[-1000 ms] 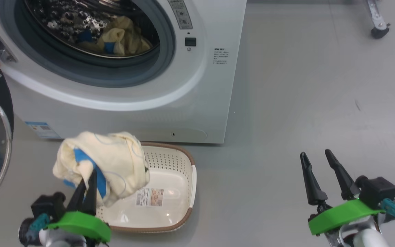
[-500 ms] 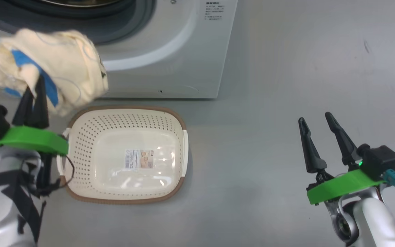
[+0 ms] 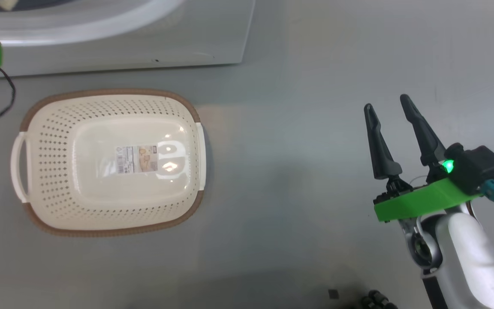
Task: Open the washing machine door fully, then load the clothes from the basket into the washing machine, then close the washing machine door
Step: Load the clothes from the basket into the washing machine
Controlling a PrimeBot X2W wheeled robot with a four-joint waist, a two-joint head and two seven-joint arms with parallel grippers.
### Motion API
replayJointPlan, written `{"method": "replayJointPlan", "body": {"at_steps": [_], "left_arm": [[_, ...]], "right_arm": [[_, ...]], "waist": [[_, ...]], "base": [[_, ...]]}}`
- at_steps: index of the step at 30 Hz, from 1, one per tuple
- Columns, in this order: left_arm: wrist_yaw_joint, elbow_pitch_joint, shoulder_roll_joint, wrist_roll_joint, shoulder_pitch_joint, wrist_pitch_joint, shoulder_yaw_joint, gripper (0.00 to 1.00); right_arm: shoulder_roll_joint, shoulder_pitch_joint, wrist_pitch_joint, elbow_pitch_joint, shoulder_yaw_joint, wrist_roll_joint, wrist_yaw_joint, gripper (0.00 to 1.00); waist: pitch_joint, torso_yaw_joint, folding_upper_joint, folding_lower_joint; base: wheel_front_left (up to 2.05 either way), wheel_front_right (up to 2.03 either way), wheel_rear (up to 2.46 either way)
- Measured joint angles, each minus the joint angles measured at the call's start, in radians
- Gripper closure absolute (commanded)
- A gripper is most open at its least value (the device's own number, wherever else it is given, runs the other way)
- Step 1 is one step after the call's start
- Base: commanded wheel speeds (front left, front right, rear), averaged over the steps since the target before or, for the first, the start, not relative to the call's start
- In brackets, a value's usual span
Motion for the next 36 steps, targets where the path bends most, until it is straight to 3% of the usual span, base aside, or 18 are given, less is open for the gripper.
{"method": "replayJointPlan", "body": {"at_steps": [22,36], "left_arm": [[0.000,0.239,0.218,-0.032,-0.607,0.154,-0.198,1.00],[0.000,0.417,0.232,-0.004,-0.761,0.097,-0.291,1.00]], "right_arm": [[0.008,-0.100,0.000,-0.041,0.066,0.067,0.000,0.00],[0.008,-0.129,0.000,-0.050,0.070,0.080,0.000,0.00]], "waist": [[0.265,-0.165,0.0000,0.0000],[0.321,-0.202,0.0000,-0.0002]], "base": [[0.00,0.00,0.00],[0.00,0.00,0.00]]}}
